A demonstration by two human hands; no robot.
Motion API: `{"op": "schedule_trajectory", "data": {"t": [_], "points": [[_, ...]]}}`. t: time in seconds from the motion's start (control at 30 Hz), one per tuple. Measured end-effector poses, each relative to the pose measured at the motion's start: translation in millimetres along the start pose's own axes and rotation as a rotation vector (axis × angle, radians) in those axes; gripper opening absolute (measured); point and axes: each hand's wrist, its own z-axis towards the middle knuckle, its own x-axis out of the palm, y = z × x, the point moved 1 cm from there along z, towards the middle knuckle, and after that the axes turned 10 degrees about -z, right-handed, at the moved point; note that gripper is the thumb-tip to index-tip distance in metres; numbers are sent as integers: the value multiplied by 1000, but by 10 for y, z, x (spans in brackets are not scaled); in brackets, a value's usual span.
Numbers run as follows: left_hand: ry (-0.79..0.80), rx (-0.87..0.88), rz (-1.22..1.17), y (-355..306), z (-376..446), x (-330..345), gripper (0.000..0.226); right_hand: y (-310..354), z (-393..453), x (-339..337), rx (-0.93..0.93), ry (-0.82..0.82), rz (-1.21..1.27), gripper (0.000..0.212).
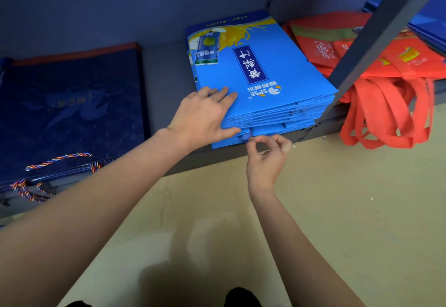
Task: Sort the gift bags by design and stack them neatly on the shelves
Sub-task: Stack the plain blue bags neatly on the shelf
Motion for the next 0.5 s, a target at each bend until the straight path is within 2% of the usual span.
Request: {"op": "schedule_trajectory", "data": {"t": [0.17,0.33,0.5], "points": [[-305,247,169,85,48,10,67,215,28,-2,187,-12,223,26],[-367,309,162,103,79,-71,71,336,46,-28,259,29,330,26],[-387,321,190,123,78,-59,68,299,-30,-109,257,198,409,19]]}}
